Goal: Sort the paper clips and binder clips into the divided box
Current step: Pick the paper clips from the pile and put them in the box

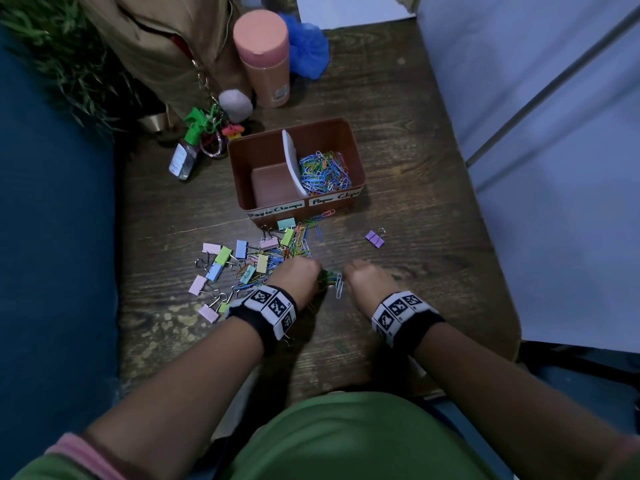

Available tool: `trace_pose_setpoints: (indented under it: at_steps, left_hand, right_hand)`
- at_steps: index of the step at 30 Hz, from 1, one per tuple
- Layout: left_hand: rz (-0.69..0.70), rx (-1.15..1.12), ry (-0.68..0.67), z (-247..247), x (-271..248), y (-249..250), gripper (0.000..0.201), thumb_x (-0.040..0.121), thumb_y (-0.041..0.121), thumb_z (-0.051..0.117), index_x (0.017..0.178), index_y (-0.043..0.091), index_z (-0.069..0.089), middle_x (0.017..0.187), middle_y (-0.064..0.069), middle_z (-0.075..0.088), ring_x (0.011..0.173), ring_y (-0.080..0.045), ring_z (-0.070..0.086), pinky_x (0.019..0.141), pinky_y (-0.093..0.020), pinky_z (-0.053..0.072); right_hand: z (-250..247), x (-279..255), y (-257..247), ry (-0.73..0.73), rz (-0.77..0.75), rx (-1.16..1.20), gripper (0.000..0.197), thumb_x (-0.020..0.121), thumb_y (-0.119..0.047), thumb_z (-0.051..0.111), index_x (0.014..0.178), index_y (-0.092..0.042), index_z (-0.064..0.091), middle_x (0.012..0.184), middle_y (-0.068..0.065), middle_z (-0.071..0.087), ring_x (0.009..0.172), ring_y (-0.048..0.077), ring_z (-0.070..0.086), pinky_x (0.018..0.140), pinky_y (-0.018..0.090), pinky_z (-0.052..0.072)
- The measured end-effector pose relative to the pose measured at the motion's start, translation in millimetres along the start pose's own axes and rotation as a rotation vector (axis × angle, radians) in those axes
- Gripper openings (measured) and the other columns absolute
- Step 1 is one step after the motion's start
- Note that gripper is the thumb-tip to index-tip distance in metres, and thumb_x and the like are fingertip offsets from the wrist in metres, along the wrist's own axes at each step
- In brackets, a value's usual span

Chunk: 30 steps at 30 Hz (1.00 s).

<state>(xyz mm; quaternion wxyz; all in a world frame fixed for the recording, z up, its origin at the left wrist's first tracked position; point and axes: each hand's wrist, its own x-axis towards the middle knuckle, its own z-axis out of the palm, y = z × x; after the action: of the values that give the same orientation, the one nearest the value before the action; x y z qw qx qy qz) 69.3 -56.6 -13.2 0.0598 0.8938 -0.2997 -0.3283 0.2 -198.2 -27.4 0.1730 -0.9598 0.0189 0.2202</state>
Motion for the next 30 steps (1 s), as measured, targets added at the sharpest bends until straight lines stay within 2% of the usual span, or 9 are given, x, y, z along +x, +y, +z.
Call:
trace_pose_setpoints:
  at_steps: [5,9,11,14,19,21,23,25,30]
  left_hand:
    - [-0.042,-0.153,0.083,-16,-12,-9,0.018,0.084,0.019,0.063,0.1,0.016,0.071,0.095,-0.007,0.071,0.09,-0.025,0.065,0.081,-0.032,0.052]
    - [-0.047,-0.389,0.291,-57,-15,-5,0.008,0.079,0.021,0.072,0.085,0.016,0.075,0.075,0.001,0.067,0.071,-0.014,0.06,0.072,-0.028,0.05]
    - [-0.039,-0.47,0.396,-83,-9,0,0.008,0.076,0.021,0.075,0.081,0.014,0.075,0.072,0.001,0.067,0.067,-0.013,0.059,0.069,-0.026,0.05]
    - [-0.048,-0.536,0.486,-116,11,4,0.008,0.076,0.02,0.075,0.078,0.012,0.075,0.069,-0.002,0.068,0.067,-0.014,0.062,0.07,-0.027,0.052]
    - [-0.094,-0.632,0.556,-144,50,4,0.01,0.075,0.023,0.076,0.071,0.021,0.067,0.074,-0.007,0.071,0.065,-0.022,0.069,0.059,-0.033,0.059]
    - [-0.129,-0.654,0.532,-144,57,-1,0.011,0.075,0.026,0.077,0.079,0.019,0.07,0.082,-0.007,0.071,0.063,-0.02,0.069,0.053,-0.03,0.059]
    - [-0.156,-0.665,0.54,-139,60,-12,0.023,0.075,0.03,0.076,0.092,0.015,0.073,0.085,-0.006,0.072,0.071,-0.021,0.07,0.066,-0.035,0.061]
    - [-0.182,-0.691,0.587,-133,53,-21,0.024,0.077,0.031,0.073,0.095,0.015,0.073,0.081,-0.005,0.072,0.071,-0.021,0.067,0.074,-0.039,0.059]
    - [-0.159,-0.617,0.675,-104,0,-25,0.014,0.083,0.03,0.068,0.08,0.017,0.072,0.07,0.004,0.066,0.064,-0.009,0.056,0.057,-0.009,0.037]
  right_hand:
    - [-11,-3,10,0.008,0.147,0.248,0.013,0.085,-0.015,0.059,0.095,-0.011,0.068,0.098,0.013,0.068,0.094,0.031,0.062,0.078,0.032,0.046]
    - [-18,-6,14,0.096,0.286,0.531,0.006,0.079,-0.011,0.068,0.083,-0.014,0.072,0.081,0.011,0.073,0.07,0.022,0.064,0.071,0.029,0.053]
    - [-19,-6,13,0.096,0.316,0.674,0.015,0.079,-0.005,0.067,0.073,-0.018,0.068,0.073,0.017,0.072,0.058,0.026,0.065,0.061,0.037,0.058]
    - [-27,-6,12,0.137,0.319,0.8,0.027,0.079,-0.001,0.067,0.064,-0.023,0.064,0.066,0.022,0.068,0.06,0.035,0.068,0.056,0.045,0.059]
    - [-60,-2,6,0.238,0.271,0.902,0.025,0.077,-0.002,0.07,0.065,-0.023,0.065,0.051,0.001,0.059,0.046,0.016,0.06,0.056,0.038,0.056]
    - [-77,4,4,0.289,0.253,0.965,0.027,0.079,0.002,0.068,0.067,-0.021,0.064,0.047,-0.005,0.054,0.039,0.002,0.053,0.047,0.025,0.054]
    - [-98,14,0,0.364,0.217,0.991,0.025,0.08,0.003,0.067,0.068,-0.019,0.064,0.052,0.002,0.053,0.036,-0.001,0.048,0.042,0.015,0.049]
    - [-119,27,-3,0.432,0.187,0.997,0.02,0.079,0.002,0.068,0.07,-0.016,0.066,0.057,0.002,0.056,0.037,-0.001,0.051,0.042,0.015,0.05]
    - [-151,72,-15,0.499,0.131,0.888,0.014,0.078,-0.008,0.072,0.073,-0.021,0.069,0.064,-0.001,0.065,0.05,0.008,0.061,0.057,0.029,0.057]
